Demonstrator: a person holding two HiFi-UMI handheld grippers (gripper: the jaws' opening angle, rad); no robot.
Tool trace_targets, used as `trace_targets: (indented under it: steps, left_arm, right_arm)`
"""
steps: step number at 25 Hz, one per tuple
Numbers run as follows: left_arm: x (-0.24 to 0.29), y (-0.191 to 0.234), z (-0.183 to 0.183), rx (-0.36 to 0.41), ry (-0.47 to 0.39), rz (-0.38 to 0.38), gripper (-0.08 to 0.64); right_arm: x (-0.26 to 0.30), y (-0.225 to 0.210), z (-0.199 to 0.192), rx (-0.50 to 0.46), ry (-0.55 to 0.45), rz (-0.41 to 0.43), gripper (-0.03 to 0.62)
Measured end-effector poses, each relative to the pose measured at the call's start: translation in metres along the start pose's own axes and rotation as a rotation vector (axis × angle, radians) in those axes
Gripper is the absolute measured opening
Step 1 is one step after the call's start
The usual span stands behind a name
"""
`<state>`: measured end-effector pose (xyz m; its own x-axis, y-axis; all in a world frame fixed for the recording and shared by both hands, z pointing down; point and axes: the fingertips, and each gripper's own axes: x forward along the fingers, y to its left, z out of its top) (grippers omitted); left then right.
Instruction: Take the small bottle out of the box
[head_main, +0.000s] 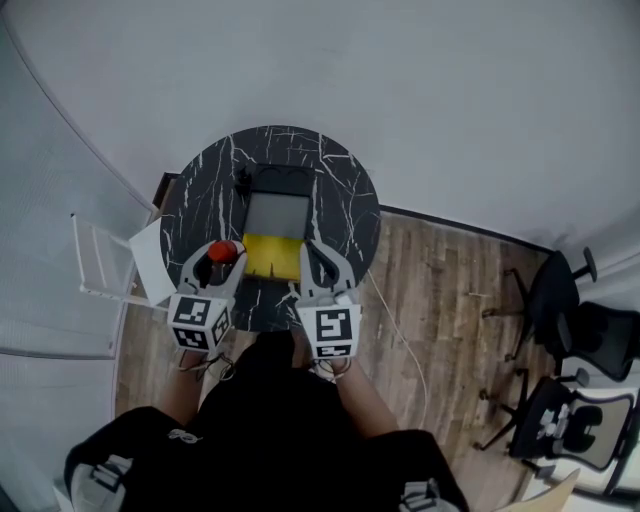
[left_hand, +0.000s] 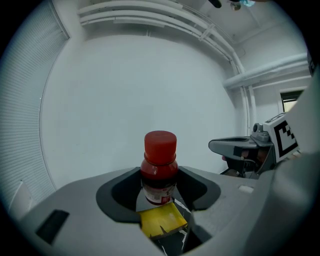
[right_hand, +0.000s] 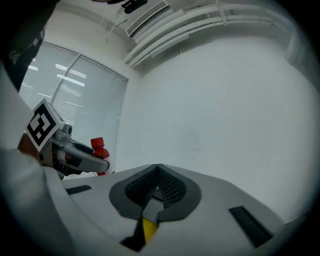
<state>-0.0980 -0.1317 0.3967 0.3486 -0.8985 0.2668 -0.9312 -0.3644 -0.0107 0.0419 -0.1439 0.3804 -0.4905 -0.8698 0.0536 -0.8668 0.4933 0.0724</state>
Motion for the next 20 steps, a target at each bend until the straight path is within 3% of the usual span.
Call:
trace_targets:
  steps: [20]
  left_arm:
    - [-0.002, -0.002, 0.013, 0.013, -0.016, 0.016, 0.215]
  right_arm:
    - [-0.004, -0.012, 0.008, -0.022, -0.016, -0.006, -0.006]
